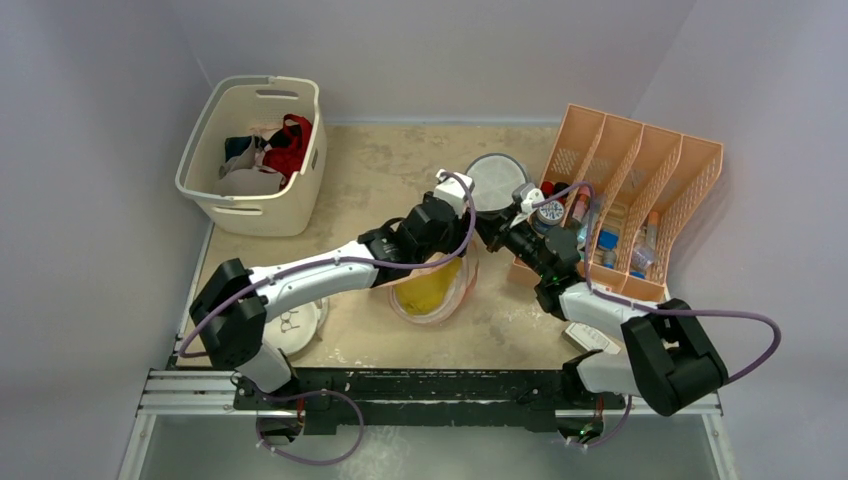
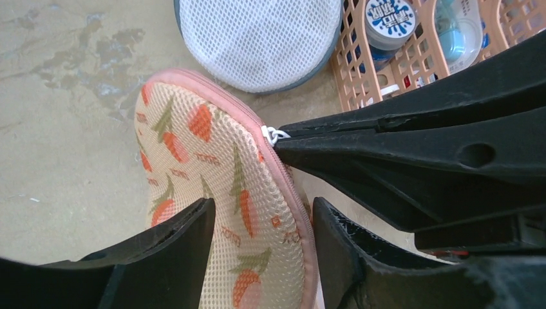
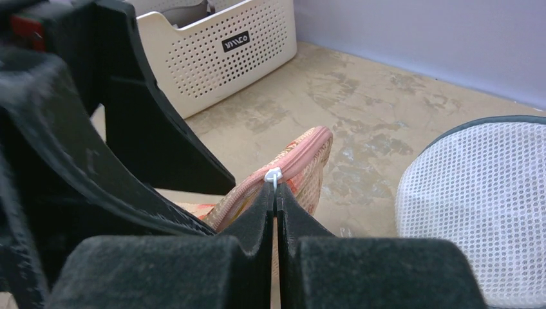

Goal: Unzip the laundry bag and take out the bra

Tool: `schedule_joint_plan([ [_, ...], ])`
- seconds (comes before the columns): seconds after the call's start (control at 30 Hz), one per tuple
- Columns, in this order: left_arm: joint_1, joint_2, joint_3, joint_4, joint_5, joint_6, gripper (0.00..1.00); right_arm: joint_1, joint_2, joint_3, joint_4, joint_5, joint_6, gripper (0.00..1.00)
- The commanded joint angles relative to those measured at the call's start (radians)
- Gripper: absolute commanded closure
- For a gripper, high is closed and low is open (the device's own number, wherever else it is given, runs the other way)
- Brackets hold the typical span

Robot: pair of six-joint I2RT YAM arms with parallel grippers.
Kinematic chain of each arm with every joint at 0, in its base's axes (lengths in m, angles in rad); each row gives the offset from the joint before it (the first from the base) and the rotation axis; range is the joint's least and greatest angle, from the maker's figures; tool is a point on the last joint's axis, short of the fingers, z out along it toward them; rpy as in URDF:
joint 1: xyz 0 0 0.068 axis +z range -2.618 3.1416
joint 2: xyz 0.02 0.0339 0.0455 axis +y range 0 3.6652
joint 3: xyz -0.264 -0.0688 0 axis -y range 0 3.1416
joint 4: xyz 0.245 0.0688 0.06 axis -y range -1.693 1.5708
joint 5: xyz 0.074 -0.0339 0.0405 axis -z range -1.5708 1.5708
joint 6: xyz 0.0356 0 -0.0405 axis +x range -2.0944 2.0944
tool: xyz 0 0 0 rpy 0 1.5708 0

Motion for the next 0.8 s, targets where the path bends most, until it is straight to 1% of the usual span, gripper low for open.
schedule_joint_plan([
  [0.0, -0.009, 0.033, 0.051, 0.072, -0.023, -0.047, 0.45, 0.001, -0.029, -0.001, 0.045, 0.018, -0.017, 1.00],
  [0.07, -0.009, 0.043, 0.059, 0.068, -0.040, -0.043, 0.51, 0.001, -0.031, -0.002, 0.044, 0.017, -0.016, 1.00],
  [0.17, -0.008, 0.044, 0.070, 0.048, -0.083, -0.007, 0.66, 0.001, -0.027, 0.000, 0.042, 0.020, -0.020, 1.00],
  [0.2, -0.009, 0.041, 0.076, 0.034, -0.087, 0.021, 0.71, 0.001, -0.025, -0.001, 0.039, 0.023, -0.021, 1.00],
  [0.23, -0.009, 0.038, 0.085, 0.013, -0.090, 0.050, 0.74, 0.001, -0.023, -0.002, 0.034, 0.023, -0.021, 1.00],
  [0.4, -0.009, 0.033, 0.141, -0.132, -0.086, 0.245, 1.00, -0.001, -0.015, -0.007, 0.031, 0.030, 0.005, 1.00],
  [0.5, -0.009, 0.013, 0.147, -0.184, -0.039, 0.363, 1.00, -0.022, -0.012, -0.006, 0.018, 0.034, 0.023, 1.00],
  [0.57, -0.010, -0.022, 0.121, -0.182, 0.017, 0.439, 1.00, -0.054, -0.006, -0.015, 0.033, 0.021, 0.044, 1.00],
  [0.67, -0.015, -0.098, 0.027, -0.096, 0.068, 0.536, 1.00, -0.099, 0.005, -0.028, 0.061, -0.009, 0.075, 1.00],
  [0.77, -0.019, -0.184, -0.087, -0.002, 0.133, 0.590, 1.00, -0.118, 0.013, -0.031, 0.069, -0.016, 0.082, 1.00],
])
